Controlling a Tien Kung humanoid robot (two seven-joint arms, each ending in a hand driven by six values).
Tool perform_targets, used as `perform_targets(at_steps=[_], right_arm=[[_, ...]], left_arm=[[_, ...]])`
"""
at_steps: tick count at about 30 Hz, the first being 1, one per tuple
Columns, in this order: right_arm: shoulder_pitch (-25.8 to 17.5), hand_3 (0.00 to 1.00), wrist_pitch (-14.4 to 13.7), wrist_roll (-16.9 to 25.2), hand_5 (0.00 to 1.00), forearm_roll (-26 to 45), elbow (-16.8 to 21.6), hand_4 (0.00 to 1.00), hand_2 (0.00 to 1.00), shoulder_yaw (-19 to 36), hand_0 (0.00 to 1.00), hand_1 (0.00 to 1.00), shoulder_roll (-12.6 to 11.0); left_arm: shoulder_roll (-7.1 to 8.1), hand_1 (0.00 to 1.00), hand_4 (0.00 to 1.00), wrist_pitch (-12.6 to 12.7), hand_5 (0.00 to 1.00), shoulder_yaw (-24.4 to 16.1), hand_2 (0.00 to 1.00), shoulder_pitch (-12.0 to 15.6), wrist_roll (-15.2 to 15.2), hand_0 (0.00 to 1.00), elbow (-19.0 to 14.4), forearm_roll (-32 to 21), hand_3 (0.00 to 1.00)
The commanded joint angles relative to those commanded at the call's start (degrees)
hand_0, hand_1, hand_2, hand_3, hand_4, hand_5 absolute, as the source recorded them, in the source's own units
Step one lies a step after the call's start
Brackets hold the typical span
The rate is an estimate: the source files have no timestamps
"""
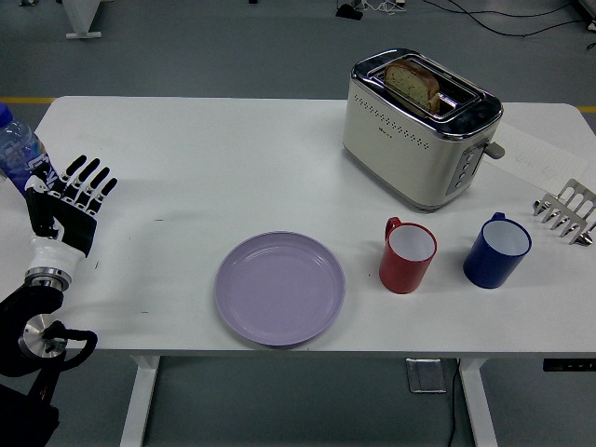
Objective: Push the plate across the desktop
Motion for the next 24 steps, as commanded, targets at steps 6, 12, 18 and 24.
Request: perform_targets(at_steps=[6, 12, 18, 24], right_arm=[[-0.2, 0.595, -0.1, 0.0, 0.555, 0.4, 0.0, 0.297, 0.613, 0.0, 0.586, 0.524, 0.1], [-0.5, 0.595, -0.1, -0.2, 0.555, 0.2, 0.1, 0.298, 0.614, 0.3, 0.586, 0.524, 0.2], [-0.9, 0.595, -0.1, -0.4, 0.555, -0.2, 0.1, 0.298, 0.614, 0.6, 0.585, 0.524, 0.3], [-1.1, 0.595, -0.2, -0.4, 0.555, -0.4, 0.1, 0.299, 0.614, 0.8, 0.585, 0.524, 0.3]], left_arm=[[2.31, 0.742, 0.550, 0.6, 0.998, -4.5, 0.693, 2.8, 1.2, 0.730, -0.1, 1.7, 0.617], [3.33, 0.750, 0.552, 0.7, 0.998, -7.6, 0.704, 4.7, 1.5, 0.732, -0.2, 1.8, 0.620], [3.57, 0.760, 0.555, 1.0, 0.998, -9.1, 0.718, 5.6, 1.6, 0.733, -0.4, 1.6, 0.631], [3.31, 0.770, 0.558, 1.4, 0.998, -9.6, 0.741, 5.8, 1.7, 0.743, -0.2, 1.4, 0.675]])
